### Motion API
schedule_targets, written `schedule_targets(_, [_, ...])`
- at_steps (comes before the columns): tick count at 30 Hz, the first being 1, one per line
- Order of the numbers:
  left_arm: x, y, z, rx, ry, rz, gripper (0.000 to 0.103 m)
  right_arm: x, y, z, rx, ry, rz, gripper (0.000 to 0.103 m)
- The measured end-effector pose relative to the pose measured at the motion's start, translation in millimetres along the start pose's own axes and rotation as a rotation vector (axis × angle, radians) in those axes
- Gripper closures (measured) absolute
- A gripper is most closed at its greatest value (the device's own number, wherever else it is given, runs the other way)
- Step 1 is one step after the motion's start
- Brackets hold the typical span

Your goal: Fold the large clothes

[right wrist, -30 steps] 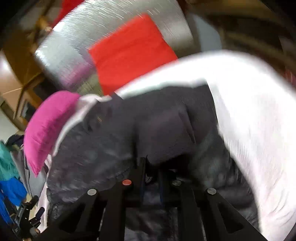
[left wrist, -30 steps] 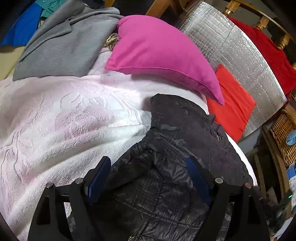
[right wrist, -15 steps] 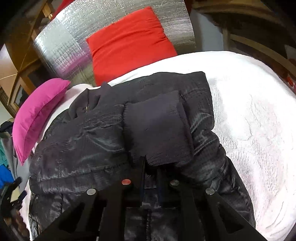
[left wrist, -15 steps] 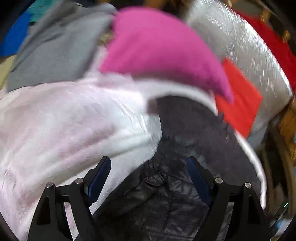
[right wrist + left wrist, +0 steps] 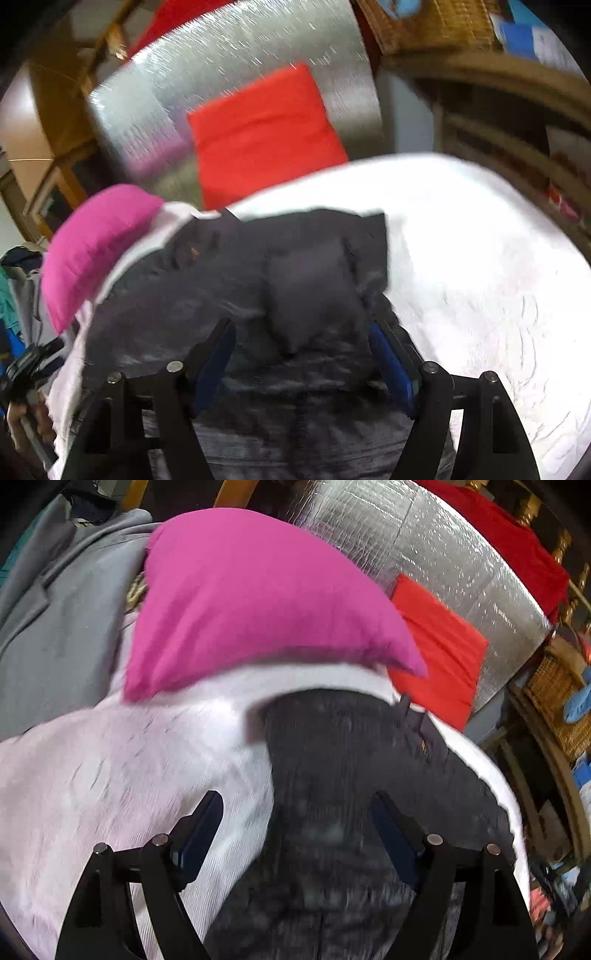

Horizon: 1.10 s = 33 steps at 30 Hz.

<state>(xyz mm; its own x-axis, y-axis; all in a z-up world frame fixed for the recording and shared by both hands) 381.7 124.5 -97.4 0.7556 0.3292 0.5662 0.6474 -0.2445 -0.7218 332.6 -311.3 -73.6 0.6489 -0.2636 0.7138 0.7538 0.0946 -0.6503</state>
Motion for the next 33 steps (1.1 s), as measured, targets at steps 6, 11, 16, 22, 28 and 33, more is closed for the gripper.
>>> schedule_targets(6, [22, 82, 10, 0.037, -0.012, 0.156, 0.041, -23, 68, 81, 0.08, -0.278, 0.177, 0.027])
schedule_targets(11, [31, 98, 11, 0.109, 0.055, 0.118, 0.088, -46, 112, 78, 0.036, -0.326, 0.32, 0.029])
schedule_targets(16, [28, 92, 34, 0.086, -0.063, 0.084, 0.076, -45, 112, 74, 0.053, -0.312, 0.321, 0.029])
schedule_targets(22, [18, 28, -9, 0.112, 0.071, -0.073, 0.039, -42, 119, 73, 0.068, -0.288, 0.306, 0.028])
schedule_targets(28, [-33, 55, -28, 0.303, 0.274, 0.131, 0.028, -29, 109, 67, 0.132, -0.187, 0.351, 0.025])
schedule_targets(33, [-27, -6, -45, 0.242, 0.222, -0.054, 0.029, 5, 49, 14, 0.189, -0.012, 0.199, 0.021])
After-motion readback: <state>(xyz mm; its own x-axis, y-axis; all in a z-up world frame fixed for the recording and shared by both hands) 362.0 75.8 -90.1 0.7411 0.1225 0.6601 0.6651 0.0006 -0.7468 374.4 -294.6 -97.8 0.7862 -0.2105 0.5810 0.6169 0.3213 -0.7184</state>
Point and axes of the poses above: each gripper's, at about its wrist camera, not at the fingertips, and y roughly the way its jaws point, z to its left, x to its top, the point moved 5 cm from there along y, roughly the way its jaws point, and after that the axes turned 3 degrees about z, right-handed, at the moved point
